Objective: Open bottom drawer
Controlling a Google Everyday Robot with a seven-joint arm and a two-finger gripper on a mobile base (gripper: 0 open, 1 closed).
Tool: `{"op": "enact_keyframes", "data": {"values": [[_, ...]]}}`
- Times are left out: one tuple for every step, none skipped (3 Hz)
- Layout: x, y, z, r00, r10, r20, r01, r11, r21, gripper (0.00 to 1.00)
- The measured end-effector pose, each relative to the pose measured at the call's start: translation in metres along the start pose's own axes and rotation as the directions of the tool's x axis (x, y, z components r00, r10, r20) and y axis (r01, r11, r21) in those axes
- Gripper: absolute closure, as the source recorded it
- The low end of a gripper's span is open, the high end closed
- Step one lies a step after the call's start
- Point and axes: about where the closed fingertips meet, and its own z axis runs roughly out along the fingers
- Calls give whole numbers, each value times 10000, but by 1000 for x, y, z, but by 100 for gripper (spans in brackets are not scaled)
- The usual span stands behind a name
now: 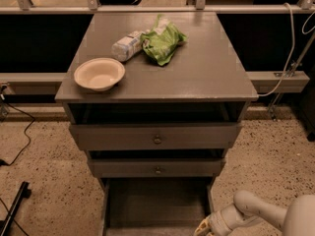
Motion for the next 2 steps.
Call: {"op": "enact_keyframes", "data": {"values": [[-18,6,-14,9994,-346,20,345,9993,120,48],[-36,-2,-25,9972,-734,-172,739,9968,308,49]]}}
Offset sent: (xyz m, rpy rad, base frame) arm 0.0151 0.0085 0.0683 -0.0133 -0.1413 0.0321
